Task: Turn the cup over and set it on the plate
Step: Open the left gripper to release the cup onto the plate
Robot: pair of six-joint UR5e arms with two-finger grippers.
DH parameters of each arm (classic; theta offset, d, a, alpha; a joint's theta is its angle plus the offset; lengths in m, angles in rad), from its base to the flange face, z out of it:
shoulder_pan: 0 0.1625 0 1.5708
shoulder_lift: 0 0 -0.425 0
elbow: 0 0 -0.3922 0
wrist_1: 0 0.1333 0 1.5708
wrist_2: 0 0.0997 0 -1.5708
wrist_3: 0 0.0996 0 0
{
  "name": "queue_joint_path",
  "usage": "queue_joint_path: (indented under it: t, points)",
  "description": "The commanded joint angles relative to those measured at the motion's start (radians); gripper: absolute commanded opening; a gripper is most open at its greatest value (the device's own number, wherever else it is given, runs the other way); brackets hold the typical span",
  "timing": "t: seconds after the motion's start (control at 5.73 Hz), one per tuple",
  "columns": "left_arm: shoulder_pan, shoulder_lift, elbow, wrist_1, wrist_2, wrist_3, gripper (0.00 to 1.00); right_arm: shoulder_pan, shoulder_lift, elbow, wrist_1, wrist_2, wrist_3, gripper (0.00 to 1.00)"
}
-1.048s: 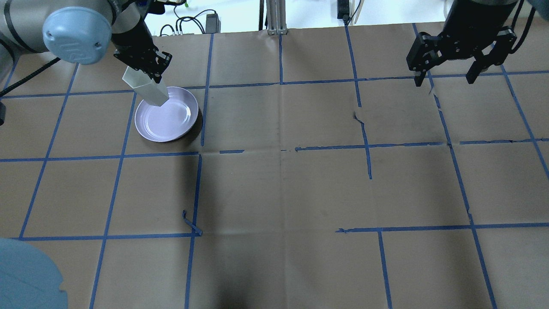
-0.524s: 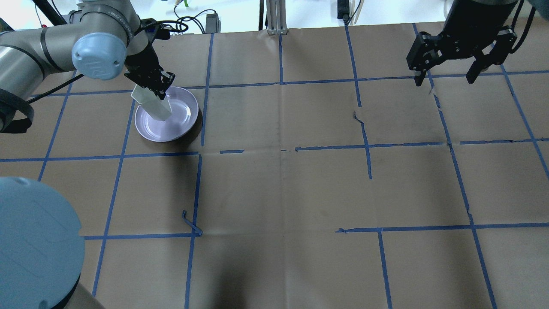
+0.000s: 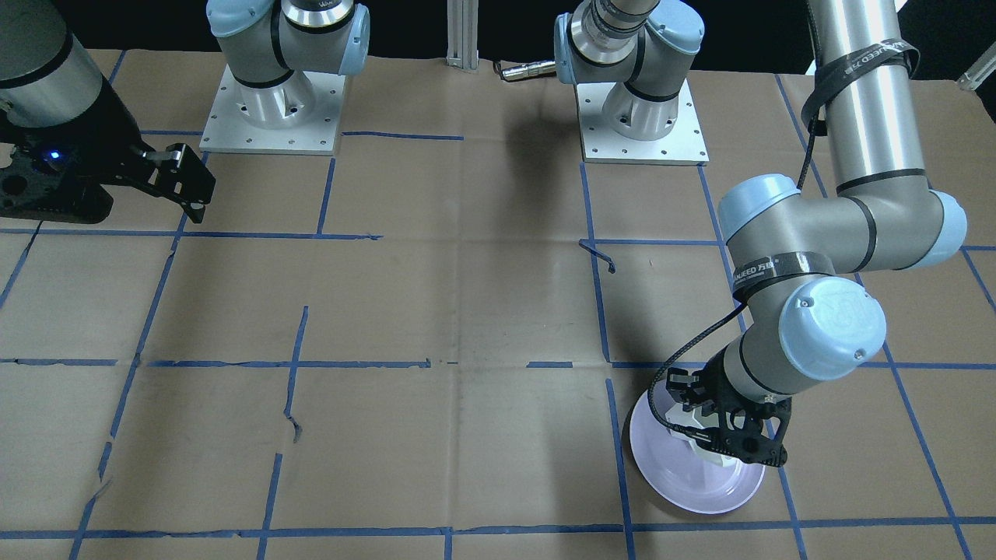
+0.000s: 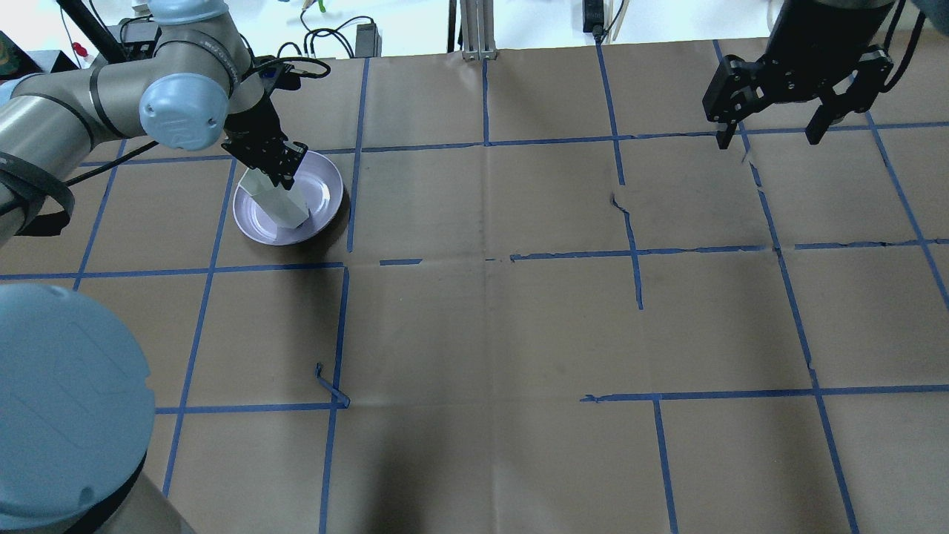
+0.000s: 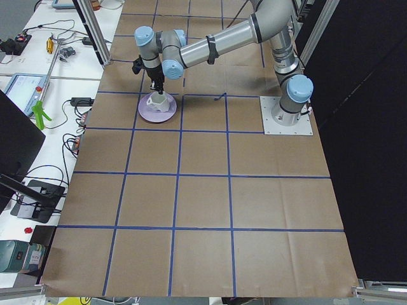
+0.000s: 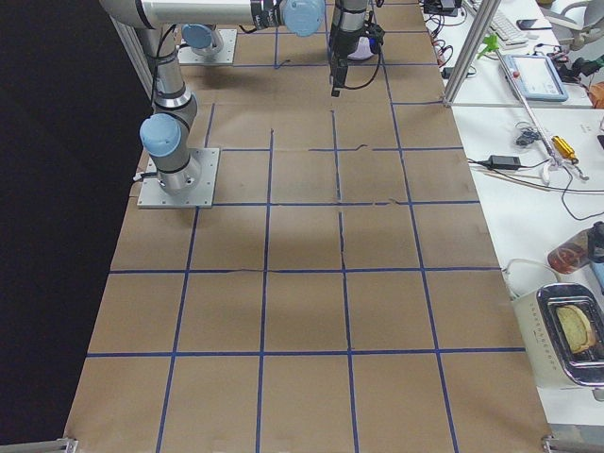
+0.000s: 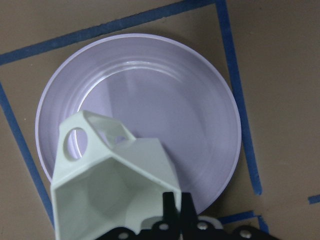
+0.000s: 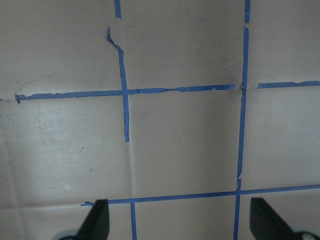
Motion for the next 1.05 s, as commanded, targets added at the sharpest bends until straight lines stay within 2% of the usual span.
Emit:
queue_joint_path:
  t: [0.0,0.17,0.52,0.87]
  points:
    - [0.002,0.022,0.03,-0.002,0.011,0.0,0.99,0.0,0.0,0.0,-0.001,0.0,0.0,1.0]
    - [0.007,0.068,0.036,-0.037,0.016,0.0,0.99,0.0,0.0,0.0,0.0,0.0,0.0,1.0]
    - [0.01,0.243,0.033,-0.219,0.017,-0.02,0.99,0.0,0.0,0.0,-0.001,0.0,0.0,1.0]
    - [-0.037,0.379,0.03,-0.348,0.009,-0.223,0.99,0.0,0.0,0.0,0.0,0.0,0.0,1.0]
